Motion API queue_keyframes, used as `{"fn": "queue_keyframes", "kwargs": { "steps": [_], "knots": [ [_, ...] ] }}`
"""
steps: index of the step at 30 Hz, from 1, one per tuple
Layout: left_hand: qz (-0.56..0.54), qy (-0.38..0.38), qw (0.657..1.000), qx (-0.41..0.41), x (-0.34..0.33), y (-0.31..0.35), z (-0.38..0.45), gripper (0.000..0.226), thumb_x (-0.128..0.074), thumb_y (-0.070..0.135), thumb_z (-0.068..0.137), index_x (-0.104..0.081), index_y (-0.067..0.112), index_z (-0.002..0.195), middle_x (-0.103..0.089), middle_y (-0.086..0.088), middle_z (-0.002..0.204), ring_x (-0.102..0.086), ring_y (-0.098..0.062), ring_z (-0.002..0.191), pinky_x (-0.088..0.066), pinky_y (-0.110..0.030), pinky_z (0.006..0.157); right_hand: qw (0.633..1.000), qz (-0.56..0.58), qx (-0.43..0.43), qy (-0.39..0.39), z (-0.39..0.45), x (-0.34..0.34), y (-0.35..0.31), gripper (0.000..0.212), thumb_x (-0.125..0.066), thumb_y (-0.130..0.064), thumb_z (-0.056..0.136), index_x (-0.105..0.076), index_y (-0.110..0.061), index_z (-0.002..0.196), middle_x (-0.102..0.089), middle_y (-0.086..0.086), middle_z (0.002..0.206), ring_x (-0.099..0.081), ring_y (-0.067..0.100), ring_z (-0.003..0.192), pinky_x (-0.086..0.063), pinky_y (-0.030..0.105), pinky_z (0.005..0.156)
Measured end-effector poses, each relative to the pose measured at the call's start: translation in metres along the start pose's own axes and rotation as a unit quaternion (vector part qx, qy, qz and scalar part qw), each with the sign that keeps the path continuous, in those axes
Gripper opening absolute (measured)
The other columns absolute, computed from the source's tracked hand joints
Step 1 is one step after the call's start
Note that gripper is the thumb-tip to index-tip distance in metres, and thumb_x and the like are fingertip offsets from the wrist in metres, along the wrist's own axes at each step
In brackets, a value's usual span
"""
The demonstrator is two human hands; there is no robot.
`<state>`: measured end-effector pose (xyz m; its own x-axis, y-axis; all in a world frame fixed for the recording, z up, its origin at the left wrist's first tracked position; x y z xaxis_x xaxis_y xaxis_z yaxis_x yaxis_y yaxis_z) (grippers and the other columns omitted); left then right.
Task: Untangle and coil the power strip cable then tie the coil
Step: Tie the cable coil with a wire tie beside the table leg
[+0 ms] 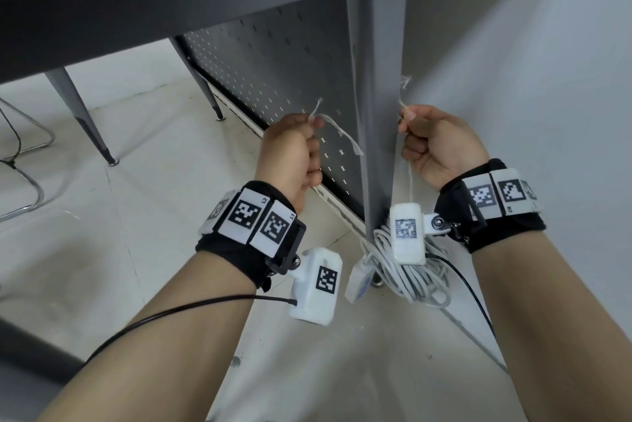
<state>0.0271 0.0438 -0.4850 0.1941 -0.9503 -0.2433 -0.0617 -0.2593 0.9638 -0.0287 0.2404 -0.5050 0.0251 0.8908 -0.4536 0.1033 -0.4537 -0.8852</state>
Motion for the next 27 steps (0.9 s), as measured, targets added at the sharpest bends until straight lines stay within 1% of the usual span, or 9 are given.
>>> {"fn": "queue_keyframes", "kwargs": {
  "steps": [4,7,10,13,15,17,20,24,27],
  "knots": [
    [0.051,0.000,0.998,-0.021,-0.003,0.000,0.001,0.023,-0.045,0.024,0.103,-0.058,0.012,0.089,-0.034,0.015,0.041,-0.023,-0.005,0.036,-0.019,-0.016,0.037,1.000,-0.008,0.003,-0.001,0.005,0.000,0.000,0.025,-0.048,0.003,0.098,-0.058,-0.009,0.079,-0.054,0.000,0.051,-0.027,0.007,0.037,-0.022,0.018,0.040],
    [0.031,0.012,0.999,-0.034,0.001,-0.002,0.004,0.020,-0.045,0.015,0.103,-0.056,0.008,0.087,-0.043,0.011,0.043,-0.039,-0.008,0.039,-0.026,-0.018,0.038,1.000,-0.019,0.000,0.000,0.008,0.001,0.003,0.027,-0.047,0.004,0.098,-0.058,-0.009,0.077,-0.054,-0.001,0.050,-0.027,0.007,0.036,-0.021,0.017,0.040],
    [0.033,0.015,0.999,-0.034,0.003,-0.005,0.005,0.015,-0.045,0.005,0.100,-0.060,0.007,0.101,-0.056,0.004,0.055,-0.049,-0.011,0.046,-0.026,-0.018,0.037,1.000,-0.024,-0.003,0.002,0.010,0.003,0.007,0.028,-0.046,0.005,0.098,-0.058,-0.009,0.077,-0.053,-0.001,0.049,-0.027,0.007,0.035,-0.021,0.017,0.038],
    [0.014,0.013,1.000,-0.017,0.005,-0.009,0.008,0.036,-0.038,-0.011,0.091,-0.060,0.007,0.115,-0.069,-0.001,0.075,-0.045,-0.009,0.042,-0.025,-0.017,0.033,1.000,-0.028,-0.003,-0.004,0.012,0.003,0.008,0.028,-0.046,0.004,0.098,-0.058,-0.009,0.077,-0.053,-0.001,0.049,-0.027,0.007,0.035,-0.021,0.017,0.039],
    [-0.023,0.003,1.000,0.001,0.004,-0.013,0.009,0.036,-0.040,-0.008,0.090,-0.059,0.010,0.115,-0.067,-0.002,0.076,-0.040,-0.008,0.039,-0.023,-0.015,0.032,1.000,-0.027,-0.002,-0.003,0.012,0.003,0.008,0.028,-0.046,0.004,0.098,-0.058,-0.009,0.077,-0.053,-0.001,0.049,-0.027,0.007,0.035,-0.021,0.017,0.039],
    [-0.053,0.002,0.998,0.028,0.005,-0.019,0.010,0.022,-0.048,0.005,0.096,-0.059,0.010,0.113,-0.064,-0.001,0.070,-0.034,-0.007,0.036,-0.020,-0.015,0.031,1.000,-0.024,-0.005,-0.001,0.013,0.004,0.010,0.028,-0.046,0.005,0.098,-0.058,-0.009,0.077,-0.053,-0.001,0.049,-0.027,0.007,0.035,-0.021,0.016,0.039],
    [-0.014,-0.003,0.999,0.032,0.005,-0.021,0.008,0.013,-0.049,0.017,0.101,-0.059,0.011,0.096,-0.072,0.002,0.075,-0.033,-0.005,0.034,-0.020,-0.016,0.030,1.000,-0.019,-0.007,-0.002,0.014,0.004,0.013,0.029,-0.045,0.005,0.098,-0.057,-0.009,0.076,-0.053,-0.001,0.048,-0.027,0.006,0.034,-0.021,0.015,0.038],
    [-0.002,-0.039,0.998,0.052,-0.004,-0.021,0.004,0.015,-0.046,0.009,0.102,-0.061,0.006,0.103,-0.074,0.000,0.103,-0.058,-0.004,0.050,-0.023,-0.014,0.032,1.000,-0.016,-0.007,-0.002,0.016,0.004,0.014,0.028,-0.046,0.003,0.099,-0.058,-0.010,0.077,-0.053,-0.001,0.048,-0.028,0.007,0.035,-0.021,0.016,0.039],
    [-0.040,-0.055,0.995,0.066,-0.009,-0.019,0.002,0.024,-0.043,-0.002,0.099,-0.063,0.009,0.106,-0.074,0.000,0.092,-0.057,-0.005,0.053,-0.028,-0.013,0.036,1.000,-0.014,-0.007,0.005,0.017,0.005,0.015,0.030,-0.044,0.005,0.098,-0.058,-0.010,0.076,-0.052,-0.001,0.047,-0.028,0.007,0.035,-0.020,0.016,0.040]
  ]
}}
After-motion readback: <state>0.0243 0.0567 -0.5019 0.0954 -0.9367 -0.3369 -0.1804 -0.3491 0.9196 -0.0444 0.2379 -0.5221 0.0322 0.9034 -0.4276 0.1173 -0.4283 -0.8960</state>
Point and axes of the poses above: each hand's wrist, its own z-axis towards the middle knuckle, its own x-axis out of the back of the hand, y = z × x, the point moved 10 cm from there along z, towards the middle knuckle
